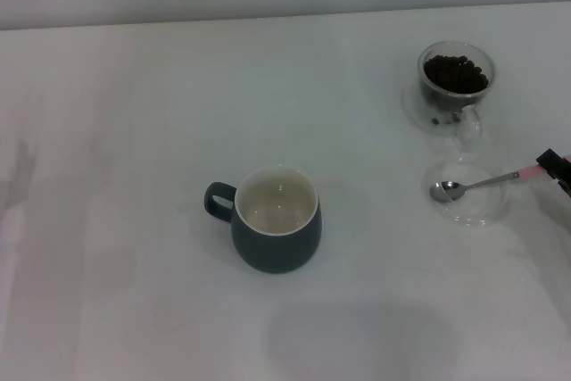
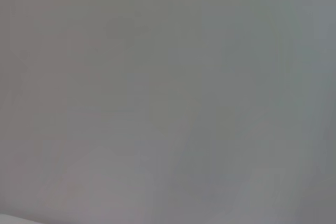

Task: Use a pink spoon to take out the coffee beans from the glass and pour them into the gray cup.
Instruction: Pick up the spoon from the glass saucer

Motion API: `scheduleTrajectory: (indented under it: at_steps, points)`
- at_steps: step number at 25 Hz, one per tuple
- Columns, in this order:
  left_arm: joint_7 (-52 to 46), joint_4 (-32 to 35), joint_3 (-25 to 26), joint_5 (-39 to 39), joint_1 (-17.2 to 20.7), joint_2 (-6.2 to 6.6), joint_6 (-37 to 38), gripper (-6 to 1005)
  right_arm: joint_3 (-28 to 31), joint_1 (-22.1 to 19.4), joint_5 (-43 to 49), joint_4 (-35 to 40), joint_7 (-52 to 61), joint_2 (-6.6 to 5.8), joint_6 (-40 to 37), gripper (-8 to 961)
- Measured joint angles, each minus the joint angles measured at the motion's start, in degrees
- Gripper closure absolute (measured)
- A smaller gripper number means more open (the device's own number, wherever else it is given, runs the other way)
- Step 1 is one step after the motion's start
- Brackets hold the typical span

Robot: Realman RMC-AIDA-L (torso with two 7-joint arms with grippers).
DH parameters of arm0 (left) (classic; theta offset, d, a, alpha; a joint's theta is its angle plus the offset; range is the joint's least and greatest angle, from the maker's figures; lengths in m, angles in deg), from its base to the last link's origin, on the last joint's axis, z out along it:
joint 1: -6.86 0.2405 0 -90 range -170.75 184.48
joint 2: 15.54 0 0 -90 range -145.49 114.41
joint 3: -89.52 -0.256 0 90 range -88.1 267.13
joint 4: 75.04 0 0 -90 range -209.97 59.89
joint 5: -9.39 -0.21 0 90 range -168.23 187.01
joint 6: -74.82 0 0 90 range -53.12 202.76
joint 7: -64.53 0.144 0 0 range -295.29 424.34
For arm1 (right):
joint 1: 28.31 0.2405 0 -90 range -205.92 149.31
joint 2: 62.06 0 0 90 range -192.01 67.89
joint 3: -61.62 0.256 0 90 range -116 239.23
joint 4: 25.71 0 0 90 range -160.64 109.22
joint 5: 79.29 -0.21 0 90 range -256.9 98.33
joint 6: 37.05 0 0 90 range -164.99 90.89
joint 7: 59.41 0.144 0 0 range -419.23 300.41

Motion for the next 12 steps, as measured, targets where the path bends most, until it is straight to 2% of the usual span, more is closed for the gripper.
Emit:
scheduleTrajectory:
  at_steps: [2, 12]
  points:
    - [0.0, 0.0, 0.0, 0.0, -0.1, 0.0, 0.0, 192, 0.0, 0.0, 0.0, 0.0, 0.0, 0.0, 0.2, 739]
    - [0.0, 0.2, 0.1, 0.2, -0.3, 0.0, 0.0, 191, 0.6, -0.2, -0.7, 2.6, 2.2, -0.23, 5.0, 800]
